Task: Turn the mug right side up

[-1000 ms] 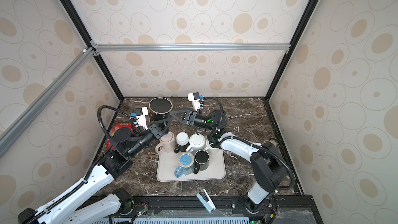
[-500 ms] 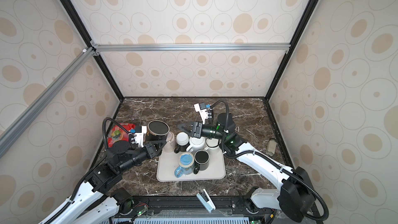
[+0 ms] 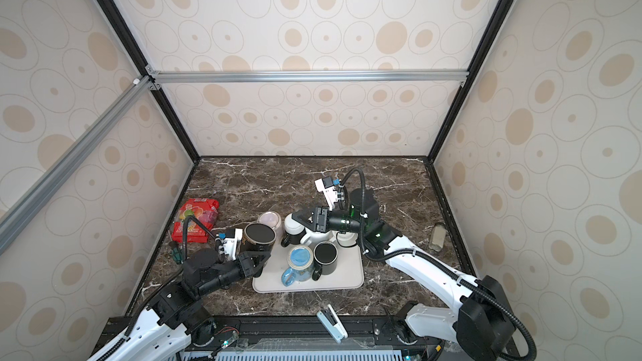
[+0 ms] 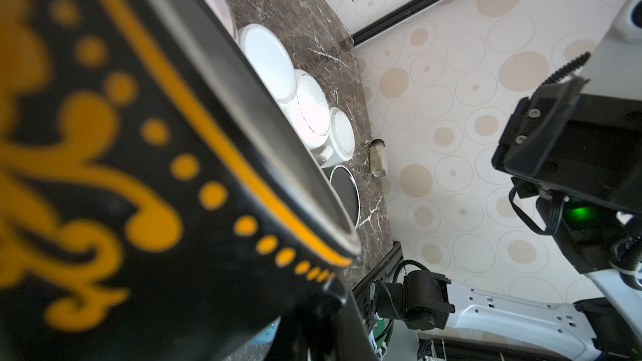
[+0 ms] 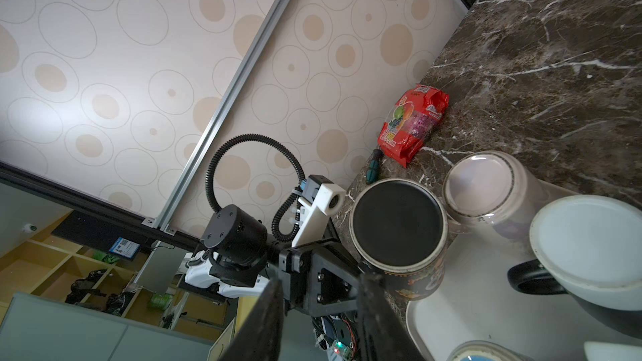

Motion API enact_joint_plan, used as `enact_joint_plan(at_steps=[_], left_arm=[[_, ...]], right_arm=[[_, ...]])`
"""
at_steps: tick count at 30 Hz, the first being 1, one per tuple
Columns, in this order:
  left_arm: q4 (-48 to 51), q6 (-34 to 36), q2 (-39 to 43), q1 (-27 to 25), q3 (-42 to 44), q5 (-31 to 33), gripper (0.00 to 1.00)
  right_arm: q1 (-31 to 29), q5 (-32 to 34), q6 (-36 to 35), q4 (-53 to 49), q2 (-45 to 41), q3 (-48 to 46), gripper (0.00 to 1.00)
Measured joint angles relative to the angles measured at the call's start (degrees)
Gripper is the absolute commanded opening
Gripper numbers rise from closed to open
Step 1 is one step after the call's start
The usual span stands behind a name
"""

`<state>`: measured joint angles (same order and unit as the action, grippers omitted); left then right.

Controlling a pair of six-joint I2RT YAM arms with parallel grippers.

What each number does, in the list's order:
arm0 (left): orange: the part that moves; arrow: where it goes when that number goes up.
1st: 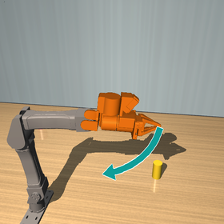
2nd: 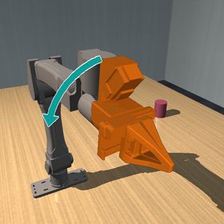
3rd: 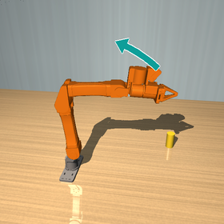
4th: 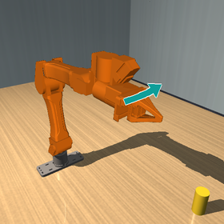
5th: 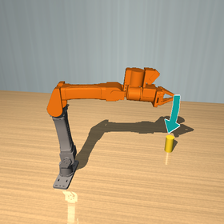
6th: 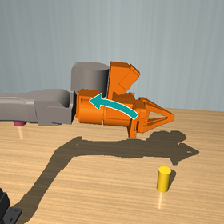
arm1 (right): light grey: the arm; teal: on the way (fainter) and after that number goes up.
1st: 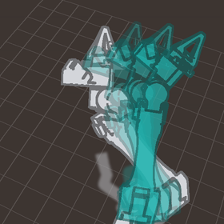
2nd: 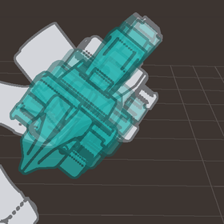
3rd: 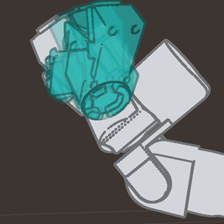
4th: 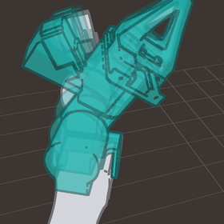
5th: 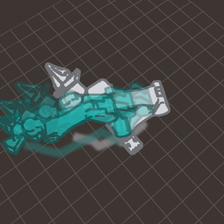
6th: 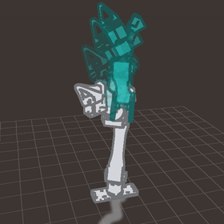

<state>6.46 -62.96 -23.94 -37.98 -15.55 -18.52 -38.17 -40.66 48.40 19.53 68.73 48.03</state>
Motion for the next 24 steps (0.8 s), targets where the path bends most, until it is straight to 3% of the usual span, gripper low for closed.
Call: enact_joint_plan(at_steps=[15,24], left_arm=[[-22.56,-4.50,-4.02,-0.28,11.56,-4.33,0.00],[-29.64,-5.66,-2.99,-0.31,15.28,-5.88,0.00]], right_arm=[[0.00,0.87,-2.75,-3.80,-2.27,-1.90,0.37],[-0.09,0.72,-3.50,-3.82,-2.32,-3.91,0.37]])
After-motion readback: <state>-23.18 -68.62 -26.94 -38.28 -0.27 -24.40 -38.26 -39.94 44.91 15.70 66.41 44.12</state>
